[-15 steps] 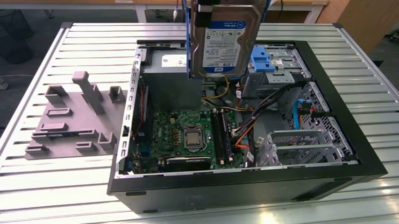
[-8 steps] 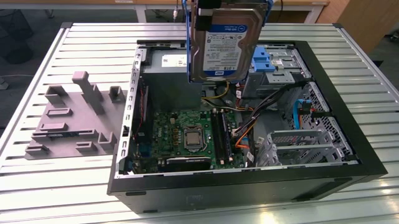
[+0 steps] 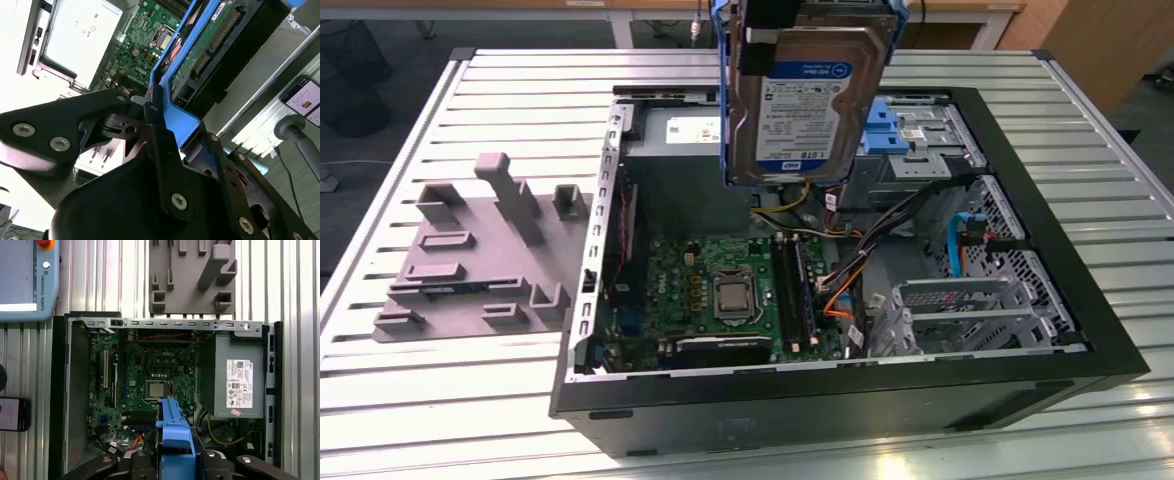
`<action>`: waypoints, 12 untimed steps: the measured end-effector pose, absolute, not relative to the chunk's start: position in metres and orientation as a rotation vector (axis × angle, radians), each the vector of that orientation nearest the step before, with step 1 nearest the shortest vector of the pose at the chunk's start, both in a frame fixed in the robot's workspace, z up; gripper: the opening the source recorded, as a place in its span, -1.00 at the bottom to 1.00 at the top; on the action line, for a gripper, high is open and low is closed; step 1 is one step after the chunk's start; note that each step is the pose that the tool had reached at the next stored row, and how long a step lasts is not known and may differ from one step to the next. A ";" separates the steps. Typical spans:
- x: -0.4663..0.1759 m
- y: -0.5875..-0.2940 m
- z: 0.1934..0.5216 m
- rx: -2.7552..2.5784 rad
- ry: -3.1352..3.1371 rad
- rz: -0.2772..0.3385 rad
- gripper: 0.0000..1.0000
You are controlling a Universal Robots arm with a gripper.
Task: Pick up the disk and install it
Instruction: 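Insert the disk into the insertion slot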
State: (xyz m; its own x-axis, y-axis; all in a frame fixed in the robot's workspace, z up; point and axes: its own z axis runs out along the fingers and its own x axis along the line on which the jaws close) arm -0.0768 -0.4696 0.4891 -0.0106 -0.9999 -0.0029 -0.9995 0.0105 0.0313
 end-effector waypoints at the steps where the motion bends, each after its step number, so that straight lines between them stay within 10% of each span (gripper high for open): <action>1: -0.077 -0.470 0.489 2.195 -2.219 -0.038 -0.27; 12: -0.077 -0.471 0.489 2.196 -2.218 -0.038 -0.27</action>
